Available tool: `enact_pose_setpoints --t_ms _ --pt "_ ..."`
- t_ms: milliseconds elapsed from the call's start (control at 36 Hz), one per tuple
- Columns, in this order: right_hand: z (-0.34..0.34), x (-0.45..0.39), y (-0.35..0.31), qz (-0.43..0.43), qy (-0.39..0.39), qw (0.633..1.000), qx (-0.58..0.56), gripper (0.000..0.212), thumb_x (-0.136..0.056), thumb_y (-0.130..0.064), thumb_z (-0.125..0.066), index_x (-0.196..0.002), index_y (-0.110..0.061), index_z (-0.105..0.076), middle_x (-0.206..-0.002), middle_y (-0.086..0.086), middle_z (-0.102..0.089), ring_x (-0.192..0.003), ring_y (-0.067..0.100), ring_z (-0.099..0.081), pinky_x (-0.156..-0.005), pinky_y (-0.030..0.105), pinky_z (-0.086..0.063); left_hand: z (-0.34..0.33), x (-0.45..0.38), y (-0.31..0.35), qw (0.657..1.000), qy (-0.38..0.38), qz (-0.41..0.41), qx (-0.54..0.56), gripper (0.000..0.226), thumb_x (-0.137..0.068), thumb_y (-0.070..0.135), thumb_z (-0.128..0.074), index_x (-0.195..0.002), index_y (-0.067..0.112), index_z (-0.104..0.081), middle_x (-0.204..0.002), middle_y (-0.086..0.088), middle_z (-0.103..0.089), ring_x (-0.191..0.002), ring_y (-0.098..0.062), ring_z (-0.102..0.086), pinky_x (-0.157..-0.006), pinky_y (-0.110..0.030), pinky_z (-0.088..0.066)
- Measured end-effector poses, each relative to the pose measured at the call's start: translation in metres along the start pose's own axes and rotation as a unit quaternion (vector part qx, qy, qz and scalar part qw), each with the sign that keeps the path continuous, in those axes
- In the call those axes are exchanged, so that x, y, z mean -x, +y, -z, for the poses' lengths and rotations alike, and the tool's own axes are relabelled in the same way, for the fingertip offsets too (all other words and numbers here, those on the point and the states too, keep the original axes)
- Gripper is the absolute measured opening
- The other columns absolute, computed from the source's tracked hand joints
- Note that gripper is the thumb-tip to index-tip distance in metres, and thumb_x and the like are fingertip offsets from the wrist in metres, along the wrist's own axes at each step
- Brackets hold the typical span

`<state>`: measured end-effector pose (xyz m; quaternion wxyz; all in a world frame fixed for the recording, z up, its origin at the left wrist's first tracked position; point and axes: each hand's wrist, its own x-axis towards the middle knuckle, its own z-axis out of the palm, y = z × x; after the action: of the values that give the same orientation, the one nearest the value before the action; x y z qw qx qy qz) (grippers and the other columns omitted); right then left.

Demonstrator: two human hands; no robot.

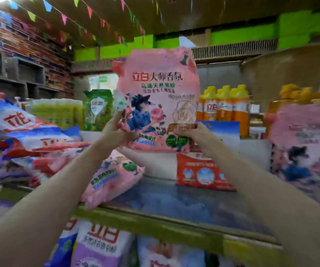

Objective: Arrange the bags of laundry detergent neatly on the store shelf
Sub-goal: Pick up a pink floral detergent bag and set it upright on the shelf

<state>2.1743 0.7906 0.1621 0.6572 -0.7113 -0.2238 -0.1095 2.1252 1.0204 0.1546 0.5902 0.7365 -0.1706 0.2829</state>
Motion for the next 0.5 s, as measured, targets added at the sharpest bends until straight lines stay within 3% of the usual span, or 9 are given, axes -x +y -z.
enact_pose_setpoints --t_ms 56,111,139,194,250,333,417,472,500 --pt "0.031 0.011 0.001 -0.009 0.021 0.999 0.026 0.030 -0.070 -0.015 -0.081 -0.093 -0.006 -0.063 -0.089 0.010 -0.071 -0.076 0.022 -0.068 -0.059 0.028 -0.057 -0.027 0.006 0.000 1.000 -0.016 0.007 0.019 0.071 -0.076 -0.012 -0.066 -0.137 0.012 -0.039 -0.095 -0.007 -0.064 -0.065 -0.010 -0.066 -0.060 -0.030 -0.056" --pt "0.062 0.026 0.003 -0.017 0.042 0.997 0.060 0.023 -0.069 -0.017 -0.081 -0.083 -0.015 -0.064 -0.094 0.010 -0.071 -0.090 0.028 -0.067 -0.079 0.040 -0.055 -0.056 0.013 0.001 0.998 -0.035 0.024 0.038 0.080 -0.072 -0.002 -0.074 -0.140 0.020 -0.037 -0.110 -0.013 -0.063 -0.081 -0.022 -0.065 -0.072 -0.041 -0.053" --pt "0.079 0.034 0.003 -0.022 0.050 0.996 0.066 0.022 -0.069 -0.015 -0.081 -0.080 -0.017 -0.062 -0.098 0.011 -0.071 -0.093 0.028 -0.066 -0.081 0.040 -0.055 -0.073 0.017 0.002 0.998 -0.046 0.026 0.044 0.083 -0.068 0.004 -0.077 -0.139 0.023 -0.038 -0.115 -0.015 -0.062 -0.085 -0.026 -0.063 -0.071 -0.042 -0.052" --pt "0.109 0.052 0.003 -0.033 0.065 0.995 0.064 0.023 -0.072 -0.010 -0.078 -0.084 -0.015 -0.060 -0.102 0.010 -0.070 -0.087 0.022 -0.065 -0.065 0.027 -0.052 -0.106 0.023 0.003 0.997 -0.067 0.018 0.045 0.086 -0.064 0.012 -0.079 -0.139 0.021 -0.038 -0.117 -0.014 -0.062 -0.083 -0.026 -0.062 -0.056 -0.031 -0.053" --pt "0.142 0.068 0.007 -0.053 0.065 0.994 0.070 0.021 -0.075 -0.006 -0.075 -0.086 -0.014 -0.059 -0.092 0.005 -0.070 -0.077 0.015 -0.064 -0.056 0.018 -0.050 -0.144 0.030 0.006 0.994 -0.081 0.011 0.072 0.072 -0.071 0.003 -0.076 -0.133 0.016 -0.043 -0.117 -0.011 -0.059 -0.088 -0.023 -0.060 -0.048 -0.021 -0.052" --pt "0.192 0.093 0.015 -0.078 0.083 0.989 0.094 0.037 -0.065 -0.013 -0.082 -0.099 -0.009 -0.067 -0.101 0.011 -0.072 -0.090 0.024 -0.067 -0.086 0.033 -0.055 -0.199 0.040 0.005 0.989 -0.101 0.011 0.104 0.060 -0.067 0.001 -0.077 -0.118 0.018 -0.049 -0.123 -0.012 -0.056 -0.102 -0.021 -0.057 -0.069 -0.025 -0.056" --pt "0.234 0.116 0.019 -0.091 0.106 0.981 0.133 0.038 -0.064 -0.020 -0.084 -0.097 -0.013 -0.067 -0.100 0.007 -0.071 -0.088 0.023 -0.066 -0.077 0.030 -0.054 -0.246 0.046 0.004 0.985 -0.138 0.013 0.105 0.053 -0.078 -0.008 -0.068 -0.121 0.011 -0.044 -0.124 -0.019 -0.054 -0.086 -0.012 -0.062 -0.057 -0.015 -0.053" --pt "0.255 0.132 0.019 -0.096 0.120 0.978 0.139 0.028 -0.069 -0.016 -0.080 -0.093 -0.016 -0.064 -0.097 0.005 -0.070 -0.084 0.020 -0.065 -0.068 0.024 -0.053 -0.272 0.046 0.002 0.983 -0.147 0.024 0.108 0.053 -0.079 -0.007 -0.067 -0.123 0.013 -0.044 -0.134 -0.016 -0.051 -0.105 -0.017 -0.059 -0.056 -0.010 -0.052" --pt "0.264 0.139 0.018 -0.094 0.128 0.976 0.149 0.030 -0.067 -0.017 -0.081 -0.091 -0.017 -0.063 -0.096 0.004 -0.069 -0.086 0.020 -0.065 -0.071 0.025 -0.053 -0.283 0.047 0.002 0.981 -0.155 0.025 0.111 0.057 -0.078 -0.002 -0.070 -0.127 0.012 -0.044 -0.138 -0.015 -0.049 -0.117 -0.023 -0.055 -0.058 -0.011 -0.052"
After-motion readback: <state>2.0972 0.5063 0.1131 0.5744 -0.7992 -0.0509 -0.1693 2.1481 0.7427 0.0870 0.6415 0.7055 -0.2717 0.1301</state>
